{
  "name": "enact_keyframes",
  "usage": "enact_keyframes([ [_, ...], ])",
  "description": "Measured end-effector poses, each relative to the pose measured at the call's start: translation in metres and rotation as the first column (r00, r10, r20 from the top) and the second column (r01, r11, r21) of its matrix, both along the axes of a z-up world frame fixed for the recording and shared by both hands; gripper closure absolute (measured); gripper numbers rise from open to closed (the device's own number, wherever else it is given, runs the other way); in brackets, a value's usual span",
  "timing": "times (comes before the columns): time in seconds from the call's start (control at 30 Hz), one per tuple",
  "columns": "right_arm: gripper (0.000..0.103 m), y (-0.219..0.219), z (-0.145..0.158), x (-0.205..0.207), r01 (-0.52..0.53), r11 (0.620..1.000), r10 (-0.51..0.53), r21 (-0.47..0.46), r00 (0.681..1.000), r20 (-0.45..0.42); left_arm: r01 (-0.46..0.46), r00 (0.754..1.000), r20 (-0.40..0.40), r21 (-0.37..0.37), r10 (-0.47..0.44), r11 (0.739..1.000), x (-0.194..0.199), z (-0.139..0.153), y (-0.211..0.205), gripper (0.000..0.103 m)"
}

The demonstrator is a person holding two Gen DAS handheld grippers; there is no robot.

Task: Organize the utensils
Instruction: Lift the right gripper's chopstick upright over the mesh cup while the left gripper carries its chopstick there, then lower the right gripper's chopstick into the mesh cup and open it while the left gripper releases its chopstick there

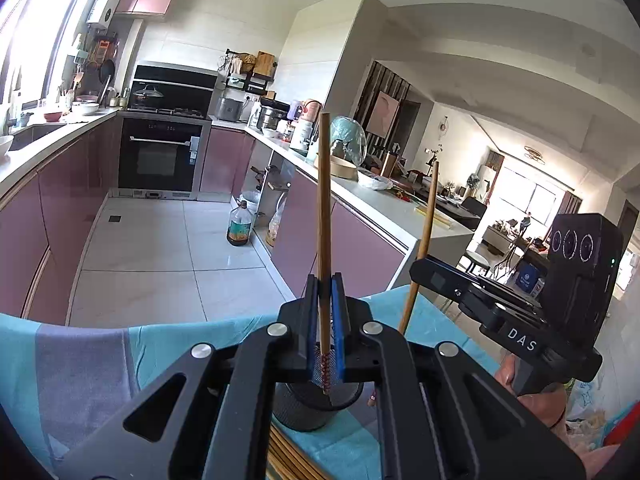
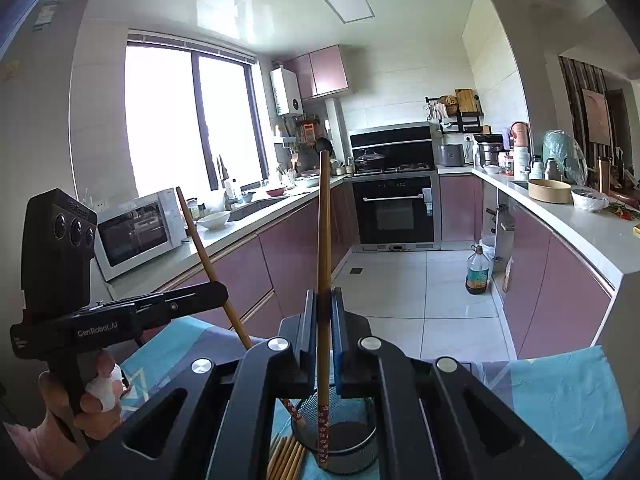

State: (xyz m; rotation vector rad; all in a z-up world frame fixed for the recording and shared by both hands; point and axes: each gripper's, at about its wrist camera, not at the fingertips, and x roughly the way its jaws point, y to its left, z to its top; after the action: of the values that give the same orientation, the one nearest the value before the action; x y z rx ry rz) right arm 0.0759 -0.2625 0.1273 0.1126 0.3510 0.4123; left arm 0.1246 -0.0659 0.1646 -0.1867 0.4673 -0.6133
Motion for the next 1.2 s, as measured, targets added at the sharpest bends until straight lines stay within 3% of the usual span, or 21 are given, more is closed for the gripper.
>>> enact_keyframes([
  [0.2,0.098,0.002,-0.016,0.031,0.024,1.0,-0.024,0.0,0.999,-0.042,0.012,0.999,-0.036,0.097,-0.008,0.995,0.018,-0.008,-0.032,0.096],
  [0.43,0.098,0.018,-0.057,0.053,0.011,0.998,-0.022,-0.061,0.985,-0.173,0.043,0.992,-0.125,0.194,-0.019,0.98,0.036,-0.06,-0.062,0.096],
  [0.6,0.098,0.026,-0.076,0.06,0.007,0.995,-0.03,-0.095,0.968,-0.249,0.059,0.988,-0.154,0.218,-0.025,0.974,0.049,-0.081,-0.069,0.096],
  [0.93,0.095,0.03,-0.083,0.067,0.03,0.994,-0.059,-0.109,0.958,-0.282,0.049,0.986,-0.164,0.225,-0.012,0.973,0.066,-0.109,-0.071,0.092],
  [1.13,0.08,0.025,-0.081,0.059,0.054,0.993,-0.079,-0.1,0.963,-0.258,0.006,0.988,-0.149,0.215,0.027,0.977,0.052,-0.111,-0.057,0.076],
  [1.2,0.075,0.024,-0.078,0.052,0.06,0.993,-0.083,-0.101,0.967,-0.241,-0.015,0.989,-0.139,0.214,0.046,0.977,0.049,-0.111,-0.051,0.076],
])
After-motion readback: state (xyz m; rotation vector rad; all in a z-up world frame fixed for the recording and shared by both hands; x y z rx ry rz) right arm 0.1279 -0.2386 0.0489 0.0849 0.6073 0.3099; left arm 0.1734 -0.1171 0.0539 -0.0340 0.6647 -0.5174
